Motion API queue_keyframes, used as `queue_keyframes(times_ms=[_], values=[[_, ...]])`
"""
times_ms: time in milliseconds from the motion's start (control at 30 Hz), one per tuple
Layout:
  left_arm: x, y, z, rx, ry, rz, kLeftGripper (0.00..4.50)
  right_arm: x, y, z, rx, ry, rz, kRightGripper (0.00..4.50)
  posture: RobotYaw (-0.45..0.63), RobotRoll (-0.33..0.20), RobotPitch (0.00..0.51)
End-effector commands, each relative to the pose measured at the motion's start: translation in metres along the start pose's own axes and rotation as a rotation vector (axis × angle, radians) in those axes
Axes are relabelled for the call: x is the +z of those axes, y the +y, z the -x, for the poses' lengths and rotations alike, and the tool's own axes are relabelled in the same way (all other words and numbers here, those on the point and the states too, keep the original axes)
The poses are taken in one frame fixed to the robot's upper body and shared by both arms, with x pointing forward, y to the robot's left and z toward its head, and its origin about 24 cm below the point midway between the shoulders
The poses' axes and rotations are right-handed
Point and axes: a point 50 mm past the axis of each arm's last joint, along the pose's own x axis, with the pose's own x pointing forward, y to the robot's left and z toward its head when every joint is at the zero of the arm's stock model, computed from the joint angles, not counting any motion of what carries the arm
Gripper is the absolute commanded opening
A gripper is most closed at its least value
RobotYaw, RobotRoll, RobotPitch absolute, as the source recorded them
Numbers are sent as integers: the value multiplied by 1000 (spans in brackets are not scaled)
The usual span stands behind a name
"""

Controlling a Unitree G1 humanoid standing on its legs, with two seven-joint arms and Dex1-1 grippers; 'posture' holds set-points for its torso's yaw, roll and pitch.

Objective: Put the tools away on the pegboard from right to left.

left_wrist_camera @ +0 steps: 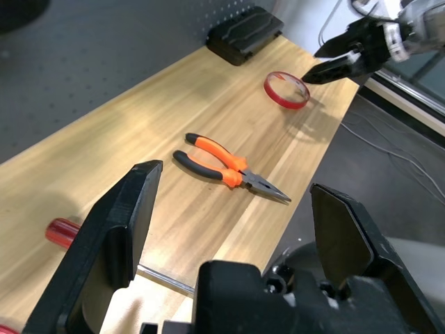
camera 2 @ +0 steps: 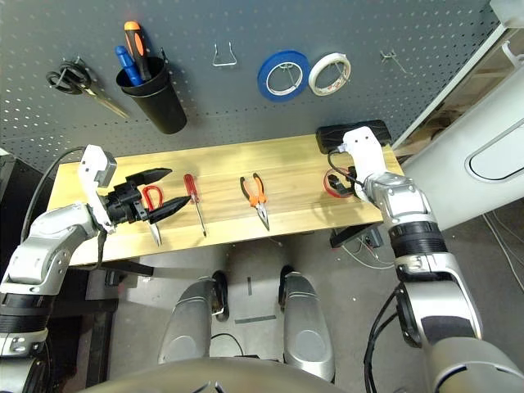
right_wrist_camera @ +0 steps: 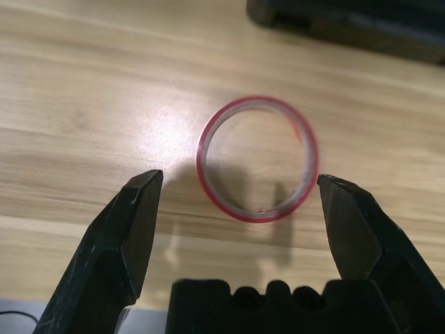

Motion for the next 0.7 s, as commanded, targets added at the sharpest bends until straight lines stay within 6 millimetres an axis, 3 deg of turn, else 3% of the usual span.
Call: queue_keyframes(times_ms=[33, 500, 600, 700], values=[[-3, -6, -1, -51, 21, 4, 4500, -9, 5, -10, -2, 37, 1, 4470, -35, 0, 284], [4, -21, 3, -43, 23, 6, 4500, -24, 20, -30, 30, 105, 4, 4470, 23, 0, 315], [10, -22, 3, -31, 20, 2, 4500, -26, 23, -33, 28, 103, 2, 3845, 29, 0, 309], [14, -23, 3, -25, 20, -2, 4500, -29, 23, -35, 21, 108, -1, 2787, 33, 0, 295]])
